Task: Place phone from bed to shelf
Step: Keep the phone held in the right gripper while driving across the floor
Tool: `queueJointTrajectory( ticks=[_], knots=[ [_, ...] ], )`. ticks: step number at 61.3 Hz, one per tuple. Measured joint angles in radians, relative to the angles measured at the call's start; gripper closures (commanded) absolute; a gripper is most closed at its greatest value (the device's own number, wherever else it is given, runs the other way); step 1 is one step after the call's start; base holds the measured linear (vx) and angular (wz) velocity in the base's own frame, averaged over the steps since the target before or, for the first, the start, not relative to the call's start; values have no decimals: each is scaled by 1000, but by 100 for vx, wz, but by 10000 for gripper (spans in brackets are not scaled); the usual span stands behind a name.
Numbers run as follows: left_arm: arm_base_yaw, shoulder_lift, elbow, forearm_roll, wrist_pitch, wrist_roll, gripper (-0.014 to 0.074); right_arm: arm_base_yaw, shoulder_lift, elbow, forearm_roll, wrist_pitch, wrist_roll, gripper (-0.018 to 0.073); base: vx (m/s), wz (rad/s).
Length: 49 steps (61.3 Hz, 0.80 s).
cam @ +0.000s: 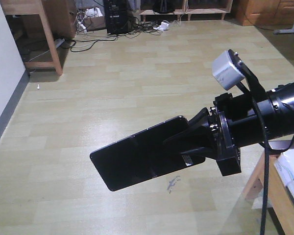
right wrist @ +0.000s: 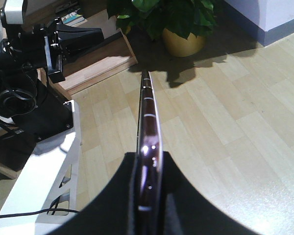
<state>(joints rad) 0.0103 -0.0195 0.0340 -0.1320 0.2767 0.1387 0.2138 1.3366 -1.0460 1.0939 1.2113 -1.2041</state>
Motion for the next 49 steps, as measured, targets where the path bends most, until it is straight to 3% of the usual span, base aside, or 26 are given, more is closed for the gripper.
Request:
queueJointTrajectory(
  ticks=[49],
  knots=[
    [0,0,0,0,0,0,596,0,0,0,0,0,0,560,25,10]
  ],
)
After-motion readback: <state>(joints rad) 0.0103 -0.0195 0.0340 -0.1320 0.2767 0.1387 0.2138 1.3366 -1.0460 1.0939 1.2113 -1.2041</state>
